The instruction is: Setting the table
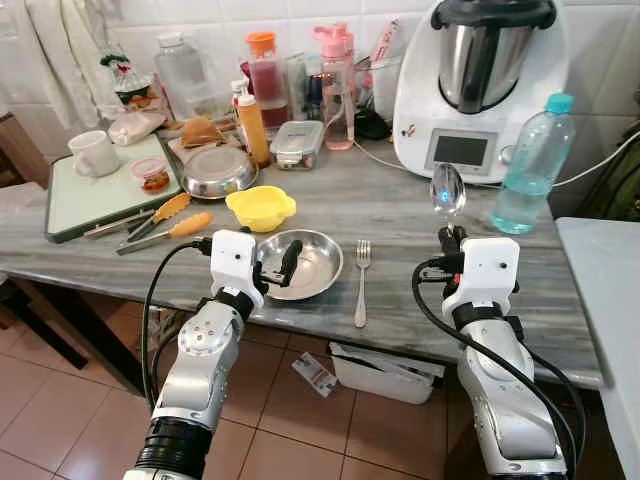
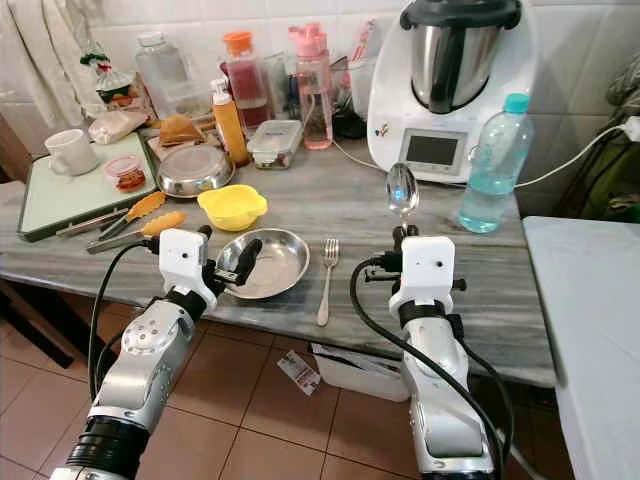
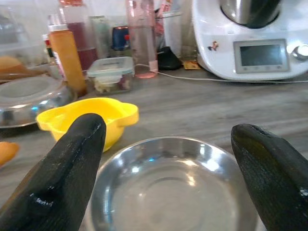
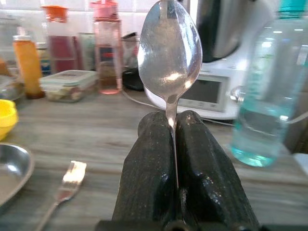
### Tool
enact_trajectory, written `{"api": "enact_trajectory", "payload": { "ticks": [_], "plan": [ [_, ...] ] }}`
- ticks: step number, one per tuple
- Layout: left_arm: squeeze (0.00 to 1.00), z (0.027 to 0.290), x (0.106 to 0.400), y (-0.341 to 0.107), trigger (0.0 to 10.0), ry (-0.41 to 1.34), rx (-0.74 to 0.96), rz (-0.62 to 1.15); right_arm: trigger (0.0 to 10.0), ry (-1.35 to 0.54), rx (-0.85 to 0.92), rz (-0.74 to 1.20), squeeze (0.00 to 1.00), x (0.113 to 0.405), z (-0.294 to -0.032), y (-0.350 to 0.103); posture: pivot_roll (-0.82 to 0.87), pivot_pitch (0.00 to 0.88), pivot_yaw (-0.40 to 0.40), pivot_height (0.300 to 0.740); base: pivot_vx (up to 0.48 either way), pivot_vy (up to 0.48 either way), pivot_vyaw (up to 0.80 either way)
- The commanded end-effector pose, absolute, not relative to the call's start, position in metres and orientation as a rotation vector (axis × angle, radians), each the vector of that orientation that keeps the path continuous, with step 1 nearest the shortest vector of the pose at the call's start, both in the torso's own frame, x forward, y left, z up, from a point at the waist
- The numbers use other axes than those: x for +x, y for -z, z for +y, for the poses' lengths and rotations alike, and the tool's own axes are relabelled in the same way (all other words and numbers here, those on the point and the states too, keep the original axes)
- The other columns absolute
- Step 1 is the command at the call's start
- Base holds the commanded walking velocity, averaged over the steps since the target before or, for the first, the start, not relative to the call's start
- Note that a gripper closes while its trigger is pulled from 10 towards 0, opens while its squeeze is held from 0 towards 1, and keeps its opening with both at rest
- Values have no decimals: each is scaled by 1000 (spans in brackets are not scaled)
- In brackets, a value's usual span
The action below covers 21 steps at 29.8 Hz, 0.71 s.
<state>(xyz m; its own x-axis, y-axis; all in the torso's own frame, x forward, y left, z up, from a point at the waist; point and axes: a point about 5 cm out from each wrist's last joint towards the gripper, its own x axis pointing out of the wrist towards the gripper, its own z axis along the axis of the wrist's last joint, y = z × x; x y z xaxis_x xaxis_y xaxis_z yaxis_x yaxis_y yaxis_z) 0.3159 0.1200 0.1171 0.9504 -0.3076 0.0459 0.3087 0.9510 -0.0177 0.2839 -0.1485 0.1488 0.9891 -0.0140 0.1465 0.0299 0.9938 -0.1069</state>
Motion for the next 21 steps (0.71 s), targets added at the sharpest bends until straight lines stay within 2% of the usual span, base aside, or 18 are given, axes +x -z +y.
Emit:
{"api": "enact_trajectory", "payload": {
  "ticks": [1, 21],
  "plan": [
    [0, 122, 317, -118, 10000, 316, -18, -36, 10000, 23, -100, -151, 0, 286, -147, -152, -130, 0, 98, 740, 0, 0, -488],
    [0, 121, 315, -116, 10000, 326, -6, -27, 10000, 34, -93, -144, 0, 284, -147, -149, -123, 0, 106, 740, 0, 397, -488]
  ]
}}
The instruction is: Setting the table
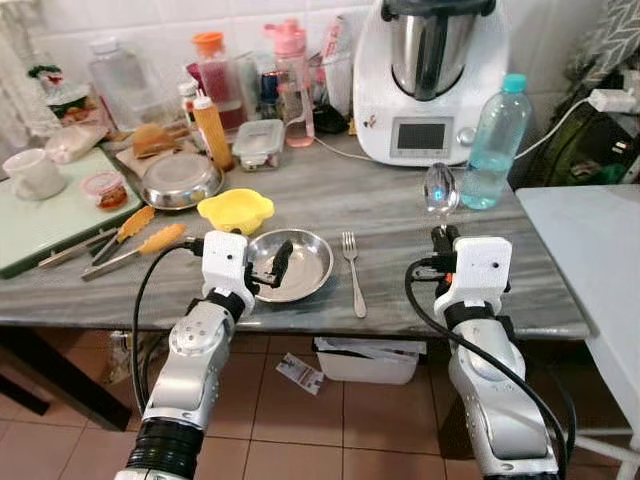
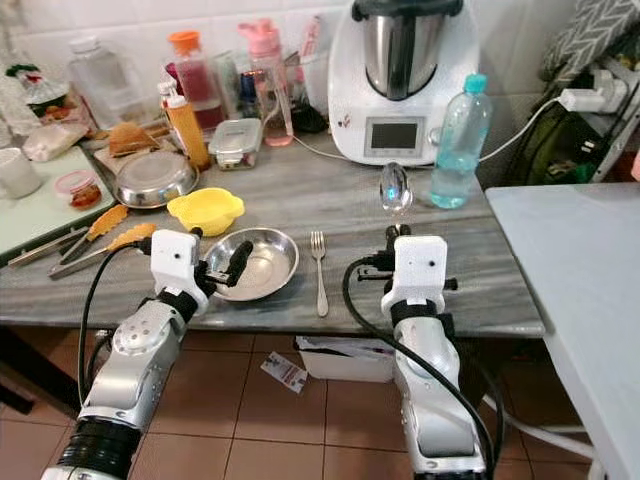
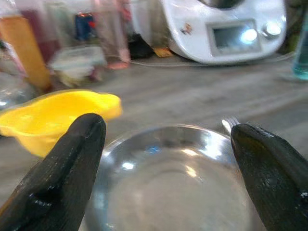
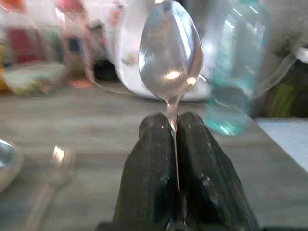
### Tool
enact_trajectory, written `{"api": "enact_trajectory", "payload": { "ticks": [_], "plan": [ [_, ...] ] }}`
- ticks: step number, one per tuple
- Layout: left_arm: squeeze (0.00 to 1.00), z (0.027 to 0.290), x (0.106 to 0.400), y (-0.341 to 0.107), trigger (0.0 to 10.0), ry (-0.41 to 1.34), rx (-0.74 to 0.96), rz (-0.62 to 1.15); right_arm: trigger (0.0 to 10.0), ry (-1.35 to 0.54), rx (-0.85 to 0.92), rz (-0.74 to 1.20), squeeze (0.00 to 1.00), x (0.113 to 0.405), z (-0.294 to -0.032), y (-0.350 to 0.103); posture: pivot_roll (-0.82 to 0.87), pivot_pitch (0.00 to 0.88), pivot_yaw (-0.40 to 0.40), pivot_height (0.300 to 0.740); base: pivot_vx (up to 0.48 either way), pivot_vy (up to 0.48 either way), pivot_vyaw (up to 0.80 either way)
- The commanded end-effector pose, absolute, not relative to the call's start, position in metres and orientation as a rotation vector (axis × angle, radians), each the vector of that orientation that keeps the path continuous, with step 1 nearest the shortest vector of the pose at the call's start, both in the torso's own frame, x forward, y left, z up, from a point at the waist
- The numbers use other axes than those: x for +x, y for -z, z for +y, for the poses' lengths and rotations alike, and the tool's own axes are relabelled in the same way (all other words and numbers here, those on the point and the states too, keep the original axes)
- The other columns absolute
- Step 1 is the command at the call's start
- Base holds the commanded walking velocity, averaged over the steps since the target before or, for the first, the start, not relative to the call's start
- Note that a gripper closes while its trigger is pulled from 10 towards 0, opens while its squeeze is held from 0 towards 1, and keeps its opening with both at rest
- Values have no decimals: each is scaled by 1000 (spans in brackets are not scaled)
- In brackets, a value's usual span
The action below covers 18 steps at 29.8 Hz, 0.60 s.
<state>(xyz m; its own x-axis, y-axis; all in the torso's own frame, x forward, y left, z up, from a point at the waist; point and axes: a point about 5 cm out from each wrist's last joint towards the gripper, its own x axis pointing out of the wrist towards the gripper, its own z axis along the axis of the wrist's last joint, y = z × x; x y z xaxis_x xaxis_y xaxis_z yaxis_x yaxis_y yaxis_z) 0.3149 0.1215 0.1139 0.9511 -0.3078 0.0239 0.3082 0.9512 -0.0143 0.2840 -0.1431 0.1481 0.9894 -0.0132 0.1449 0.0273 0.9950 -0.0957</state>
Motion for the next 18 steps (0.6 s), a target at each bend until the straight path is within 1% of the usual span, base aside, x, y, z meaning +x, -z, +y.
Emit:
{"api": "enact_trajectory", "payload": {
  "ticks": [1, 2, 12, 18],
  "plan": [
    [0, 121, 315, -116, 10000, 326, -8, -28, 10000, 35, -93, -144, 0, 284, -147, -149, -123, 0, 108, 740, 0, 409, -456],
    [0, 121, 315, -116, 10000, 325, -10, -28, 10000, 35, -93, -144, 0, 284, -147, -149, -123, 0, 108, 740, 0, 409, -456],
    [0, 115, 310, -117, 10000, 374, -23, -36, 10000, 41, -96, -145, 0, 285, -147, -150, -119, 0, 105, 740, 0, 0, 0],
    [0, 109, 306, -116, 10000, 427, -2, -35, 10000, 42, -87, -142, 0, 286, -148, -150, -116, 0, 100, 740, 0, 0, 0]
  ]
}}
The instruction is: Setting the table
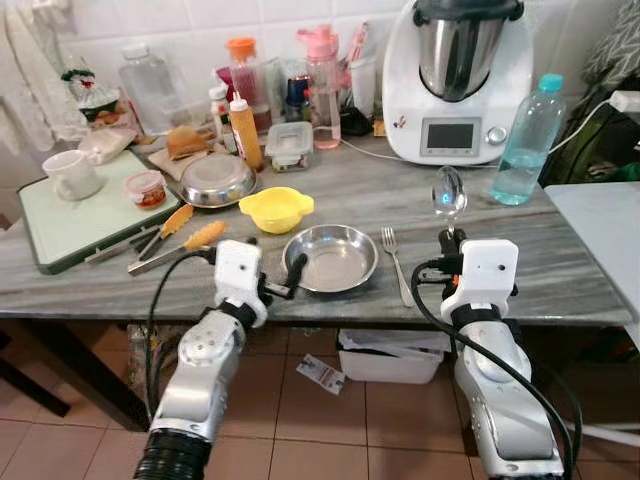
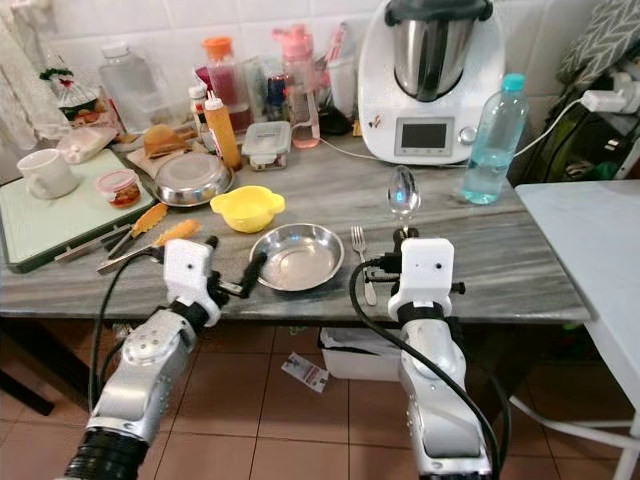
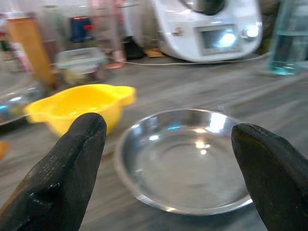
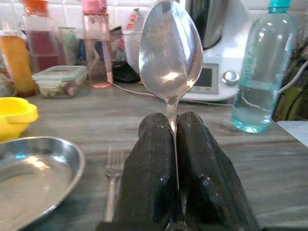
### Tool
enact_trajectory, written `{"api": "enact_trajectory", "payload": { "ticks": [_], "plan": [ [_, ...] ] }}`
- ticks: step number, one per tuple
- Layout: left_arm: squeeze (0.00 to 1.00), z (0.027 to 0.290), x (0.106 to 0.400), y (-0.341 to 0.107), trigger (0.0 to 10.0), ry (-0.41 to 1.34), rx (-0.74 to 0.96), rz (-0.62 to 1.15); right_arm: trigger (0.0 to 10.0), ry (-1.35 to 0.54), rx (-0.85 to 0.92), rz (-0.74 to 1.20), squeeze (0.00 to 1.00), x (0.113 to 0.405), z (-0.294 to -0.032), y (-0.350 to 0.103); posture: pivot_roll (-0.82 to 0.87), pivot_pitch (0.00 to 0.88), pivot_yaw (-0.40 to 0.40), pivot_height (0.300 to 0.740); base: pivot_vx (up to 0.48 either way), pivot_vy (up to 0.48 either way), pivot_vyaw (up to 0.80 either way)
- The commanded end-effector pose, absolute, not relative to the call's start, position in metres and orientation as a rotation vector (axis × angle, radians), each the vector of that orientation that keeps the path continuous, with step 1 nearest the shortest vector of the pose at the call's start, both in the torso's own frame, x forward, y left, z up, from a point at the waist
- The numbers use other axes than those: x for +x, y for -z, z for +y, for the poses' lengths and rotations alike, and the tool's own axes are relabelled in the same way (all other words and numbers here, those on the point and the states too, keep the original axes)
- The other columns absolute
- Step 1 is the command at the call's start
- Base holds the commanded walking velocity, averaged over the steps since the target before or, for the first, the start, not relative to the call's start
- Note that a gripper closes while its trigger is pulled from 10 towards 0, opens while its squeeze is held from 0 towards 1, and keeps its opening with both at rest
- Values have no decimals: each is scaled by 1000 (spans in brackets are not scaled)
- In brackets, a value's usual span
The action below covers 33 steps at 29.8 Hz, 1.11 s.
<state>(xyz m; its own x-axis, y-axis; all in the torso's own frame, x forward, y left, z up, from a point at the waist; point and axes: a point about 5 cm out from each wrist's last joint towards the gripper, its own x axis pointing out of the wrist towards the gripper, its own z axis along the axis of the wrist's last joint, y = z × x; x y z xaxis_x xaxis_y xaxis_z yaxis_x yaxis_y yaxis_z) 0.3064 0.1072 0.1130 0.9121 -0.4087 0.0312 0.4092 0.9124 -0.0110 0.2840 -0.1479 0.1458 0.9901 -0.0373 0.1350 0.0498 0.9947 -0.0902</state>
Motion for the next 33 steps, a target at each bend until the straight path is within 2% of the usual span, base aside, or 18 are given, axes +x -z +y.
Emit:
{"api": "enact_trajectory", "payload": {
  "ticks": [1, 4, 7, 12, 15, 18, 28, 33],
  "plan": [
    [0, 109, 306, -116, 10000, 429, -2, -34, 10000, 42, -87, -143, 0, 286, -148, -150, -116, 0, 100, 740, 0, 0, 0],
    [0, 110, 305, -114, 10000, 439, 25, -20, 10000, 50, -75, -138, 0, 287, -151, -152, -115, 8, 96, 740, 0, 0, 0],
    [0, 105, 300, -108, 10000, 520, 98, 3, 10000, 65, -65, -105, 0, 290, -159, -149, -114, 18, 92, 740, 0, 0, 0],
    [0, 102, 297, -106, 10000, 574, 87, 36, 10000, 88, -14, -59, 0, 295, -168, -145, -115, 28, 88, 740, 0, 0, 0],
    [0, 102, 289, -105, 10000, 671, 81, 53, 10000, 98, 20, -12, 0, 298, -173, -141, -111, 34, 85, 740, 0, 0, 0],
    [0, 105, 280, -110, 10000, 775, 112, 40, 10000, 72, 34, 36, 0, 301, -171, -135, -103, 38, 81, 740, 0, 0, 0],
    [0, 115, 279, -126, 10000, 845, 98, 27, 10000, 34, 103, 85, 0, 306, -163, -128, -88, 31, 77, 740, 0, 0, 0],
    [0, 117, 278, -128, 10000, 877, 120, 37, 10000, 22, 217, 132, 0, 311, -158, -122, -86, 29, 80, 740, 0, 0, 0]
  ]
}}
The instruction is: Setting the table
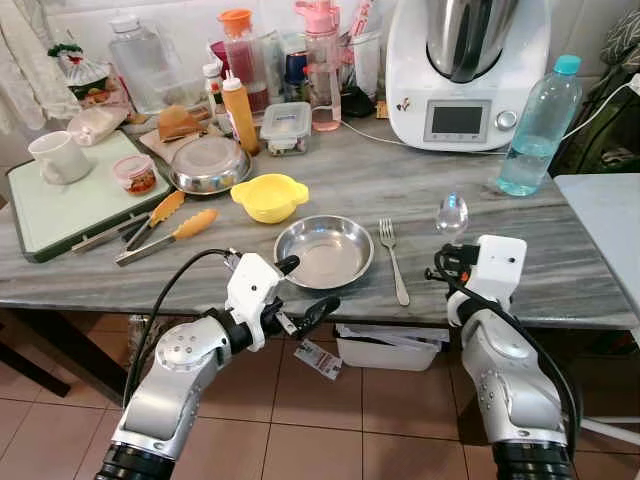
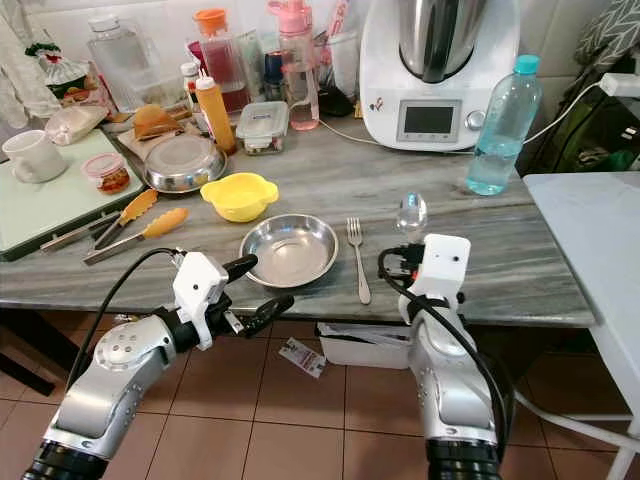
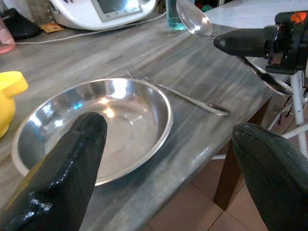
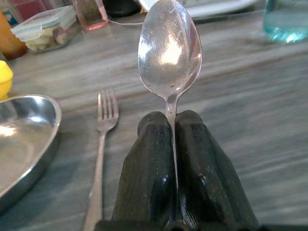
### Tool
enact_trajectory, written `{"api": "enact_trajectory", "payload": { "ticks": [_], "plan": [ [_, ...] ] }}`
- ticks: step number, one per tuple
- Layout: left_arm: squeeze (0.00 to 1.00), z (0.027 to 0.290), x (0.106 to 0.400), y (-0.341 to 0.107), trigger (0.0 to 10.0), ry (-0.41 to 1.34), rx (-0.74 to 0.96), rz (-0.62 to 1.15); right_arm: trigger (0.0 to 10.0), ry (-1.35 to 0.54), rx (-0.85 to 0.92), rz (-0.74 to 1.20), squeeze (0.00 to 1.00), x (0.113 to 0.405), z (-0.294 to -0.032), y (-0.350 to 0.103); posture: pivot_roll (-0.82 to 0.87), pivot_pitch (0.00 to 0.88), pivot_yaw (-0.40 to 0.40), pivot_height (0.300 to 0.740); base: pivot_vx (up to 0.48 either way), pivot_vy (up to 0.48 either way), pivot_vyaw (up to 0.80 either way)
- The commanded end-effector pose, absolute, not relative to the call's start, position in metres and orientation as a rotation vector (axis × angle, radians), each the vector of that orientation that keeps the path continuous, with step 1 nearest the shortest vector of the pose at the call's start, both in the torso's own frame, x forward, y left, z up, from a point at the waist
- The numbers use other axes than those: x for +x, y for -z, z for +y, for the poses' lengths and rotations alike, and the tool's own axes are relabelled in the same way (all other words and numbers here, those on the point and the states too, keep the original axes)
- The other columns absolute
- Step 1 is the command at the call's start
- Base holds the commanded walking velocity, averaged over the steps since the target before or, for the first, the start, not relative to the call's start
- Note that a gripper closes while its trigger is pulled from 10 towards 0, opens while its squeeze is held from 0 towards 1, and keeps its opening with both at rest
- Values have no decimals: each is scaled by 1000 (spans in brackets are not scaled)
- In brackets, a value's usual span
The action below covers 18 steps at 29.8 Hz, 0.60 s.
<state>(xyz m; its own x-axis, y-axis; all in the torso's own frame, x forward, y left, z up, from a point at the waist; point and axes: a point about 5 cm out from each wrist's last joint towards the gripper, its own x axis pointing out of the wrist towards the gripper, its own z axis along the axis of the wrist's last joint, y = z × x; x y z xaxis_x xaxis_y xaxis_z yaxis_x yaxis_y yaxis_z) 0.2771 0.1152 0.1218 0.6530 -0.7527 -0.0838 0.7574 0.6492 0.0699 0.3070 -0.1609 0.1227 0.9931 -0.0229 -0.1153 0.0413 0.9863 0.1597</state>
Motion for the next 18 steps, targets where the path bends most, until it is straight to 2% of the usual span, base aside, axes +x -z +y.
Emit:
{"api": "enact_trajectory", "payload": {
  "ticks": [1, 18],
  "plan": [
    [0, 117, 278, -129, 10000, 879, 120, 38, 10000, 19, 225, 140, 0, 311, -158, -121, -86, 27, 81, 740, 0, 0, 0],
    [0, 116, 278, -133, 10000, 911, 139, 38, 10000, 10, 267, 214, 0, 330, -156, -105, -72, 32, 93, 740, 0, 0, 0]
  ]
}}
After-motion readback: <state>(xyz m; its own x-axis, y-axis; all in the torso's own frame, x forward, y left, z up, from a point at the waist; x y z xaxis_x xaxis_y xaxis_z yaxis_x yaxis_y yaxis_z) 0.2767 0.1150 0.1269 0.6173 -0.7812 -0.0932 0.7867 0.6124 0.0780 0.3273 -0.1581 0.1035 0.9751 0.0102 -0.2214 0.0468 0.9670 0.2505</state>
